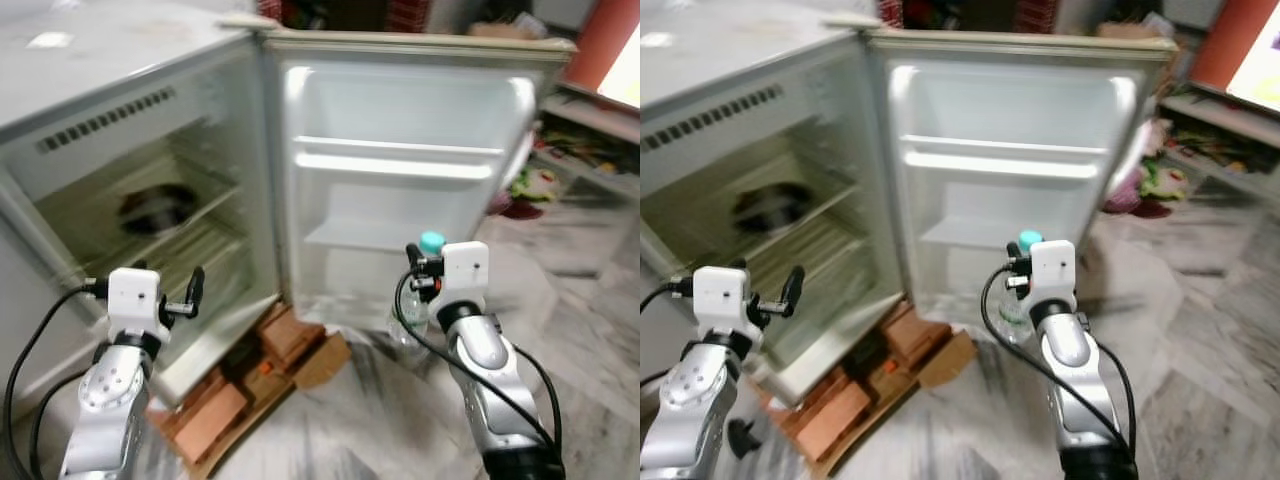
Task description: Restocking fridge
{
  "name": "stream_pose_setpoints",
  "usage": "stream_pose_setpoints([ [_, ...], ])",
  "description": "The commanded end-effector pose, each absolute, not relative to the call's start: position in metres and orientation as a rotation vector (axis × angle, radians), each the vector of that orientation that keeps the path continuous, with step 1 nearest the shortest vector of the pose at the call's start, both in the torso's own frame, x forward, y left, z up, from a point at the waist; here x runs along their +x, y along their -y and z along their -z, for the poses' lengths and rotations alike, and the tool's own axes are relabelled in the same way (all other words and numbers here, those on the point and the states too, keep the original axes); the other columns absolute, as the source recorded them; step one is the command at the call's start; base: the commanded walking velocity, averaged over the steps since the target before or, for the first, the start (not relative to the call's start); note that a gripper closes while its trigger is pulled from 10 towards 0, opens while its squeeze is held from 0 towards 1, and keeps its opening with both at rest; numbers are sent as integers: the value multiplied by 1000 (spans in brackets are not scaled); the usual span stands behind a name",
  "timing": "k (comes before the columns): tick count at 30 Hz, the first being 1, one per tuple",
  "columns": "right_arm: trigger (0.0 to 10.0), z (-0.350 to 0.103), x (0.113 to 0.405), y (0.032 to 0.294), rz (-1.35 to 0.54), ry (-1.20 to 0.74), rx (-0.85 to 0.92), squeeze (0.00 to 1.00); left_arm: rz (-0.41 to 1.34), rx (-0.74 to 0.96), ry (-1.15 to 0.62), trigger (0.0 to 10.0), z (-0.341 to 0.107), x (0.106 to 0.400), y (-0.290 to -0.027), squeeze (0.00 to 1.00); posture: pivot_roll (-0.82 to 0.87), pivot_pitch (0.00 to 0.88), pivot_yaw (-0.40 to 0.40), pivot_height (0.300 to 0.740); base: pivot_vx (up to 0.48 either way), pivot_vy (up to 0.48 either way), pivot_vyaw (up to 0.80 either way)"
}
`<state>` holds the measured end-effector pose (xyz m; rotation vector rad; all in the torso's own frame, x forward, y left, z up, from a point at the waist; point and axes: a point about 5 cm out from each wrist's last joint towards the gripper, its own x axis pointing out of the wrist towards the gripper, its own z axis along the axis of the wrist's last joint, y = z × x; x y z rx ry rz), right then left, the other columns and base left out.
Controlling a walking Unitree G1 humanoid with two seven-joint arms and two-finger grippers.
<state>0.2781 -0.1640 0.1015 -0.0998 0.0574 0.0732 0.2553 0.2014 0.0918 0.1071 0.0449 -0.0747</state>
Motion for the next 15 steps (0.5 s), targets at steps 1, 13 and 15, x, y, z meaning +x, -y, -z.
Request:
stream_pose_setpoints([
  [1,10000,-113,282,164,-74,-9,-92,0,82,115,-44,10000,-94,256,-202,0,48,7,-24,740,352,0,0],
  [13,10000,-114,280,162,-95,-3,-93,0,74,102,-47,10000,-93,256,-202,0,47,24,-29,740,140,0,0],
  [15,10000,-114,280,162,-97,-3,-96,0,72,103,-48,10000,-93,256,-202,0,48,25,-29,740,0,0,0],
])
